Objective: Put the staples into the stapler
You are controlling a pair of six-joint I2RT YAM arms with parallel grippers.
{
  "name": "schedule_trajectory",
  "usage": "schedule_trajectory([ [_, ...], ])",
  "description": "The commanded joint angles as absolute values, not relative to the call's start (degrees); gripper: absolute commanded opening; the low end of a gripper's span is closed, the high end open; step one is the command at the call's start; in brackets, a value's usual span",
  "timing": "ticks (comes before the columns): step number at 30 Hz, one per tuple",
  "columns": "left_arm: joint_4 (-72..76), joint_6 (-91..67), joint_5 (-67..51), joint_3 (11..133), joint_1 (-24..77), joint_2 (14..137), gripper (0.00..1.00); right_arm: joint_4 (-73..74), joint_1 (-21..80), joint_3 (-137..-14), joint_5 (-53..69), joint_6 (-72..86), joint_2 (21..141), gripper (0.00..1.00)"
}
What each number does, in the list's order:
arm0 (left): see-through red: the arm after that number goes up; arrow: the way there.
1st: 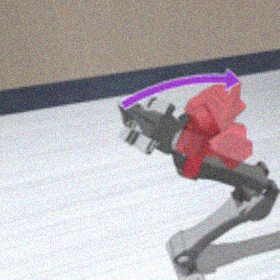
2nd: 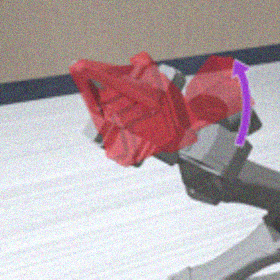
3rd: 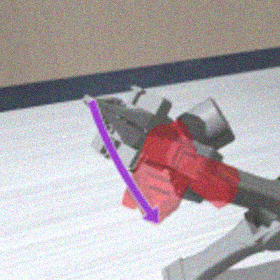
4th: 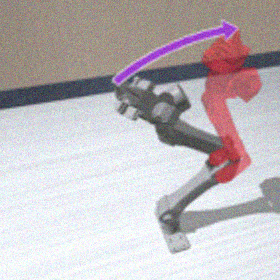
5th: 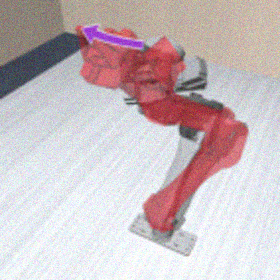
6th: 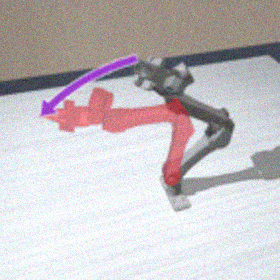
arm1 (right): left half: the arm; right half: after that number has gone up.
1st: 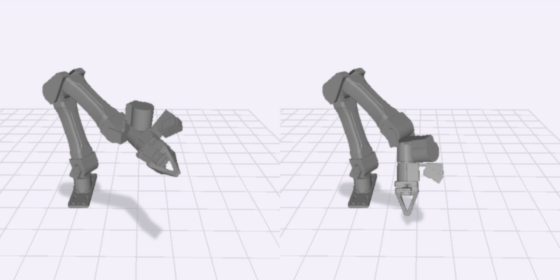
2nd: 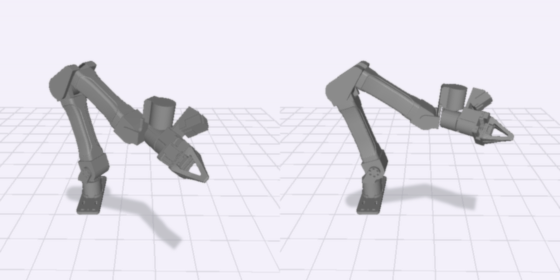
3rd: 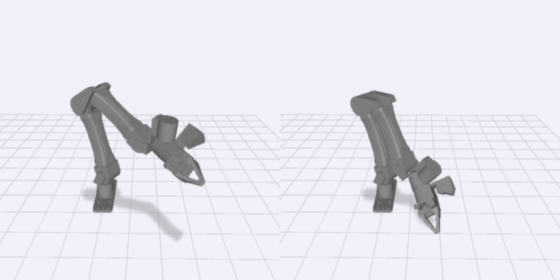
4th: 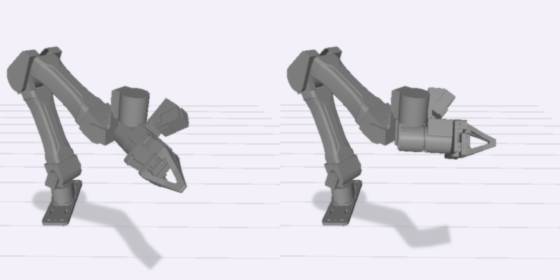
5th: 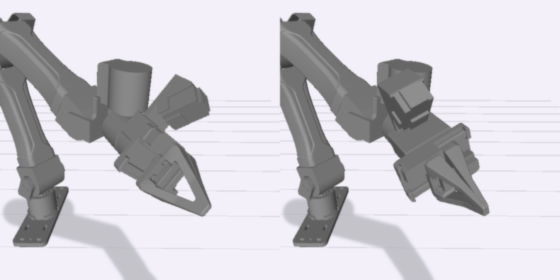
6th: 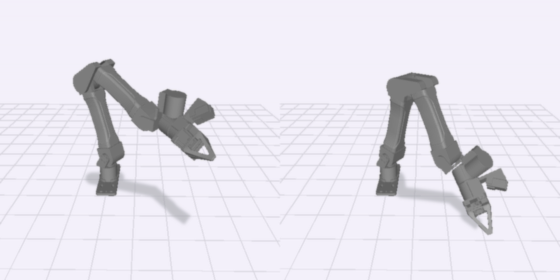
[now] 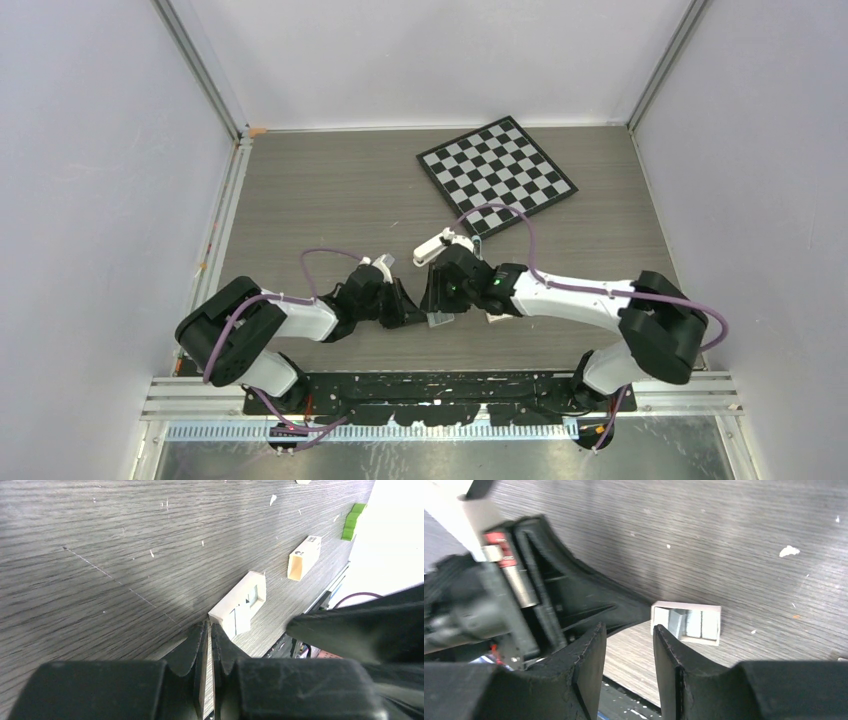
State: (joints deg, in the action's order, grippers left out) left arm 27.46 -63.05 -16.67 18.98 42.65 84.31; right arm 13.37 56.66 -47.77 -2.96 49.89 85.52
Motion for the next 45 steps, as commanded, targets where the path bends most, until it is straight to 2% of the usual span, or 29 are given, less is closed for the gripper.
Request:
schedule_trajectory([
  [1,27.77,-62.64,-15.75,19.95,43.06,84.74,0.09,9.68,56.61,-46.9,-5.52,49.92,79.26,0.44],
  [10,27.77,-62.74,-15.48,19.64,43.33,84.26,0.09,19.9,56.38,-49.48,-10.66,48.62,81.77,0.4],
  [38,27.16,-62.31,-15.38,19.78,43.47,83.86,0.09,16.34,56.77,-50.27,-6.11,48.94,90.71,0.33],
  [45,27.18,-62.31,-15.22,20.19,43.51,84.04,0.08,15.97,56.77,-50.45,-5.72,48.82,91.57,0.28],
])
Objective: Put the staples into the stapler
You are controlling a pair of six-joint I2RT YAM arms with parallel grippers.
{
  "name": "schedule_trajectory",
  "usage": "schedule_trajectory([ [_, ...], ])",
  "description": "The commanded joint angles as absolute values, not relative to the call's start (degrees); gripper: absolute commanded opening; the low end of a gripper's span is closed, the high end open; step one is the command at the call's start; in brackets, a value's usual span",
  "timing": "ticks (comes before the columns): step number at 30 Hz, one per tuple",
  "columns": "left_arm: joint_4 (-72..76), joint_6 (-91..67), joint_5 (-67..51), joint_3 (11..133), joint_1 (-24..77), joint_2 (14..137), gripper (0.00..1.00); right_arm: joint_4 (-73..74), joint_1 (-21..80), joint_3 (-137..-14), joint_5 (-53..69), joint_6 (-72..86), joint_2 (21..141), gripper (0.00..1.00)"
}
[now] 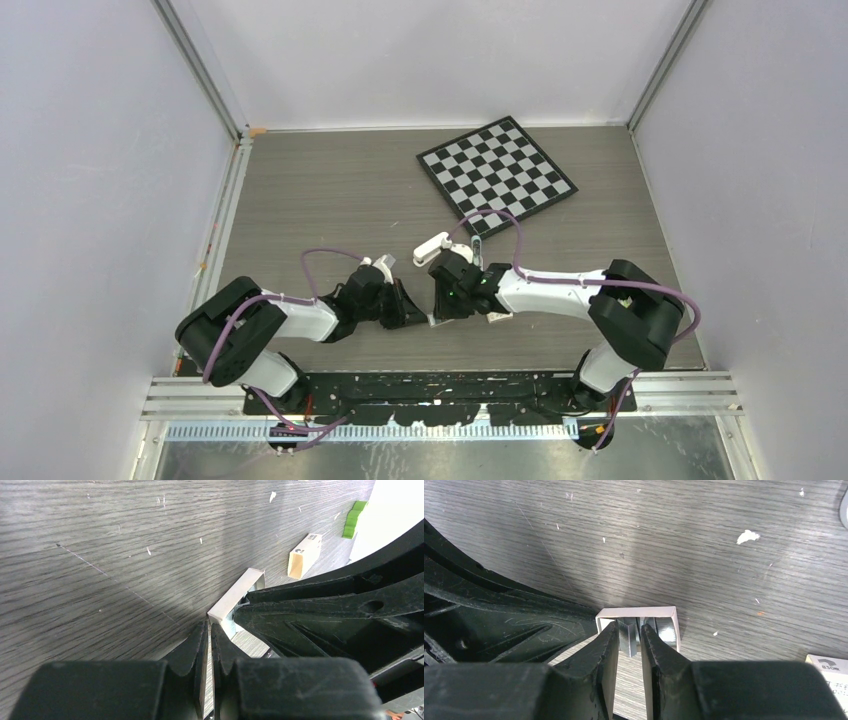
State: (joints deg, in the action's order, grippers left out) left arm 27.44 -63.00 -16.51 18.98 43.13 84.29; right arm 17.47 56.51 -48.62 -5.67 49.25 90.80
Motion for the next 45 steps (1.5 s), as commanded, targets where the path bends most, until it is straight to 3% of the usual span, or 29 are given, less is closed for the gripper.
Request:
schedule_trajectory([
  [1,27.16,-62.27,-15.21,20.21,43.51,83.98,0.08,15.95,56.78,-50.45,-5.67,48.78,91.5,0.27],
  [14,25.57,-62.1,-13.93,19.69,43.59,81.83,0.08,15.96,56.8,-49.28,-6.84,48.55,89.78,0.17],
  [45,11.04,-55.11,-8.62,22.13,43.59,71.07,0.09,14.43,54.46,-48.62,-7.14,48.07,84.51,0.15],
])
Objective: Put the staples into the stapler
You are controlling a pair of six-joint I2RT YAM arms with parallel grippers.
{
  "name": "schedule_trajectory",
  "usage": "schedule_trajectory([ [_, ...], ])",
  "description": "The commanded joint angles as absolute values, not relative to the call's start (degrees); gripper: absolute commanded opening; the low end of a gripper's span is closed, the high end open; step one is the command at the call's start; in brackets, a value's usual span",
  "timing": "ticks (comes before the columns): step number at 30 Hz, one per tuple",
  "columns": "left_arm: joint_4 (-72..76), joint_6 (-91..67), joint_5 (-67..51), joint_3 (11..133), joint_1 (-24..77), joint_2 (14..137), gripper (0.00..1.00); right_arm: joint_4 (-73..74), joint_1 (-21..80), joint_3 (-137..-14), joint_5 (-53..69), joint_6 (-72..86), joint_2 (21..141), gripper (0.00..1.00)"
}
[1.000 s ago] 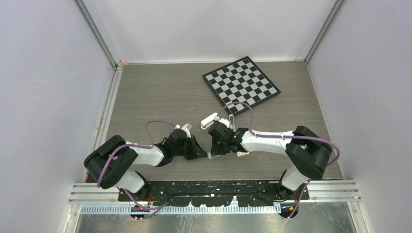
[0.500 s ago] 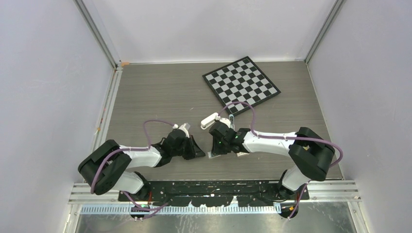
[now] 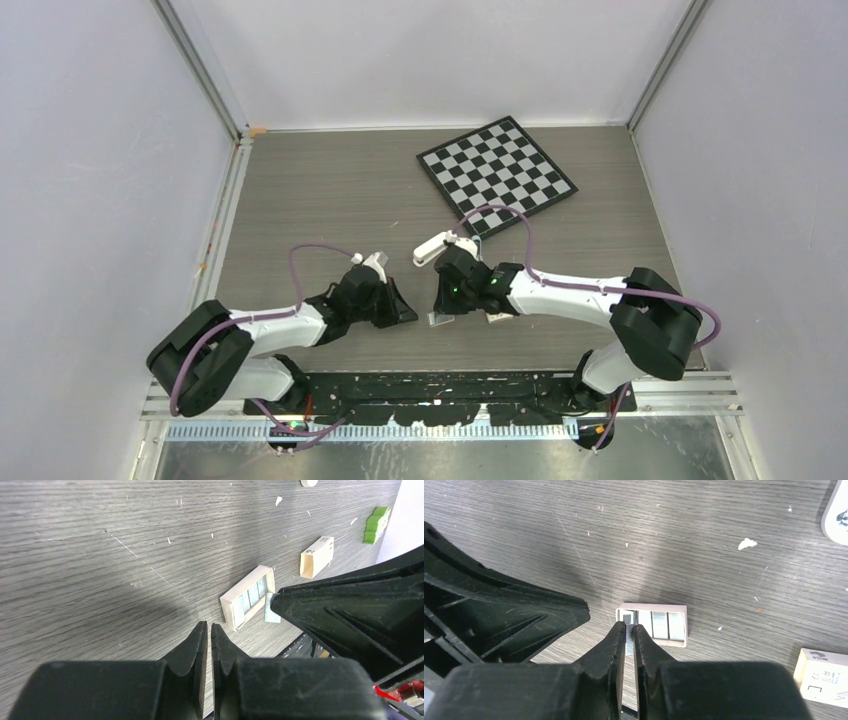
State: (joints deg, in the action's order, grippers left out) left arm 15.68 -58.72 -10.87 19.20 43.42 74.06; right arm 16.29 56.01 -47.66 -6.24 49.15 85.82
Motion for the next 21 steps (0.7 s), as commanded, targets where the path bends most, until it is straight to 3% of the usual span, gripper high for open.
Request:
schedule_trajectory([
  [1,8.95,-53.95,-8.2,23.49,43.59,70.25,0.09,14.22,53.78,-48.79,-6.84,47.79,85.0,0.15],
  [9,0.85,-49.26,-4.5,26.58,43.6,63.69,0.1,9.38,48.03,-49.75,-3.59,45.49,89.13,0.15],
  [21,1.58,-49.42,-4.83,26.56,43.61,65.61,0.1,1.04,44.67,-47.76,3.92,44.51,94.78,0.16],
])
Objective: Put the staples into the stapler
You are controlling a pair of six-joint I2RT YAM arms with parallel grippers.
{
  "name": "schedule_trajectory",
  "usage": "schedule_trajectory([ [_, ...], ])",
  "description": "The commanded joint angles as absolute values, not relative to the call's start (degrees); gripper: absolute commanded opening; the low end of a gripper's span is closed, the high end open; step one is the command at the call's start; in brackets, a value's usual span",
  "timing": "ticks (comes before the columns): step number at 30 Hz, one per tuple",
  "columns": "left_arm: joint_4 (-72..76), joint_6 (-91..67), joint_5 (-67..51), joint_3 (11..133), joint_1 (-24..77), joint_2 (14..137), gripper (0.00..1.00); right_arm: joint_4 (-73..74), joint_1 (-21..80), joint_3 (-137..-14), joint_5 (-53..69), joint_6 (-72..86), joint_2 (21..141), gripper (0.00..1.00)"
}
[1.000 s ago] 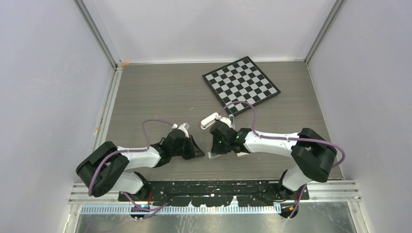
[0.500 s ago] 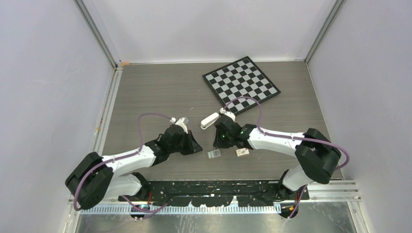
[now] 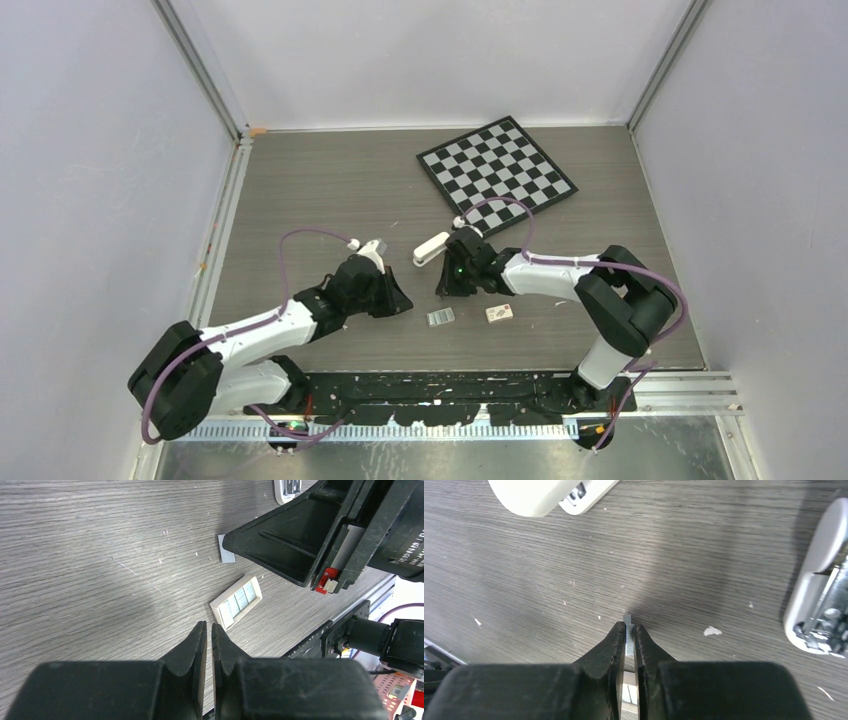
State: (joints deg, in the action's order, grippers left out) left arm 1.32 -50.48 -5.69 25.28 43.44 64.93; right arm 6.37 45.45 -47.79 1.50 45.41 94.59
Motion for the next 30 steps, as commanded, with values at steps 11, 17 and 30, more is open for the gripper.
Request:
schedule_trajectory([
  [11,1.13,-48.68,-5.51,28.25,43.7,67.09,0.11,1.3,41.27,-44.83,5.54,43.82,92.62,0.25],
  [17,1.17,-48.04,-5.13,27.96,43.68,66.25,0.14,7.98,40.7,-46.81,2.99,42.16,90.01,0.32],
  [30,-6.93,-45.26,4.54,26.38,43.68,52.88,0.48,22.51,45.73,-58.78,-8.05,37.02,91.12,0.33],
])
